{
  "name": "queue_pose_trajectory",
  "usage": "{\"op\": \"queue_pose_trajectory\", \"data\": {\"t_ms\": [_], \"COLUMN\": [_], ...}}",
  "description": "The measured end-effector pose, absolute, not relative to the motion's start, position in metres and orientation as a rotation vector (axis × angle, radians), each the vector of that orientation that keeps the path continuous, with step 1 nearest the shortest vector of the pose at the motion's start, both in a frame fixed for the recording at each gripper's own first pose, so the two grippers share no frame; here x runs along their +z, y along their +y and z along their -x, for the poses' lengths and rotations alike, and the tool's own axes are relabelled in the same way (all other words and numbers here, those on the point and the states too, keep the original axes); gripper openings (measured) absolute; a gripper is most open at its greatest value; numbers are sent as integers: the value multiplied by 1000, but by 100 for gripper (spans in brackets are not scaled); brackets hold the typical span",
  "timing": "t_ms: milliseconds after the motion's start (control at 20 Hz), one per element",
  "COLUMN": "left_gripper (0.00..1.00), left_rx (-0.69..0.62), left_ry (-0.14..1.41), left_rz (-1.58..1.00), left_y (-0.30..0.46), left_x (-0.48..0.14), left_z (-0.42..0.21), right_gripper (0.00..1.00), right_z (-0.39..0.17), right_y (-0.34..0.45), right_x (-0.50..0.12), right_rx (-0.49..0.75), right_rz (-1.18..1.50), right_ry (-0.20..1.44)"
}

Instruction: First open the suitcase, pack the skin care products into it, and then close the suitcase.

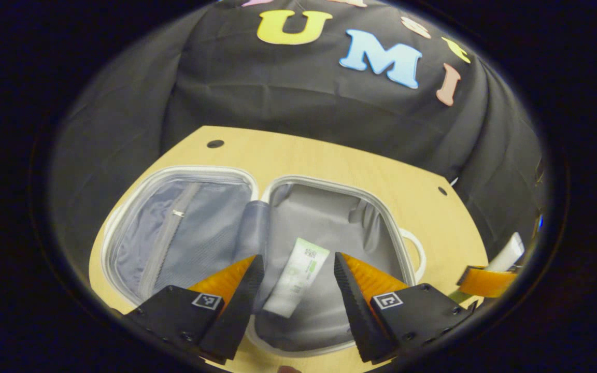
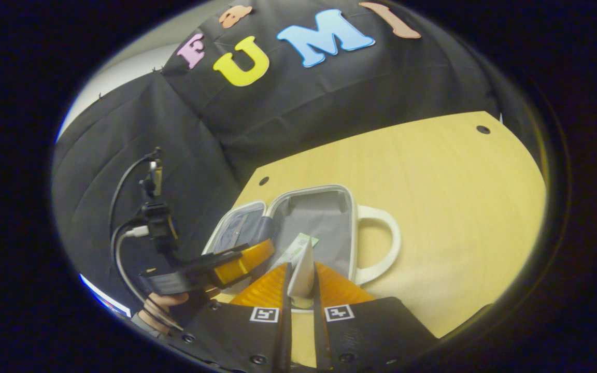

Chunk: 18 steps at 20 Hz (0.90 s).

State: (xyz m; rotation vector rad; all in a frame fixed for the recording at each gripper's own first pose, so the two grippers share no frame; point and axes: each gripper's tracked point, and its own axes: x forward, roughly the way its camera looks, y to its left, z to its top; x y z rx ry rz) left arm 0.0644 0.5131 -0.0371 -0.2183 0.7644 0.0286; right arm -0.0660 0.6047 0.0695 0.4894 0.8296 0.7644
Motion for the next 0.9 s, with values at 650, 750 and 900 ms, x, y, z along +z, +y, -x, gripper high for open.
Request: {"op": "queue_pose_trajectory", "data": {"t_ms": [650,750,900], "left_gripper": [90,88,90], "left_rx": [411,456,495], "left_ry": [657,647,642], "left_rz": [300,308,330], "left_y": [698,721,758], "left_x": [13,13,16], "left_z": [51,52,47], "right_gripper": [64,79,92], "right_z": [45,40,31], "right_y": [656,642,614], "right_x": [20,39,71], "right_rx": [765,739,667], "right_rz": [-241,-226,-201], "right_ry": [841,752,591]}}
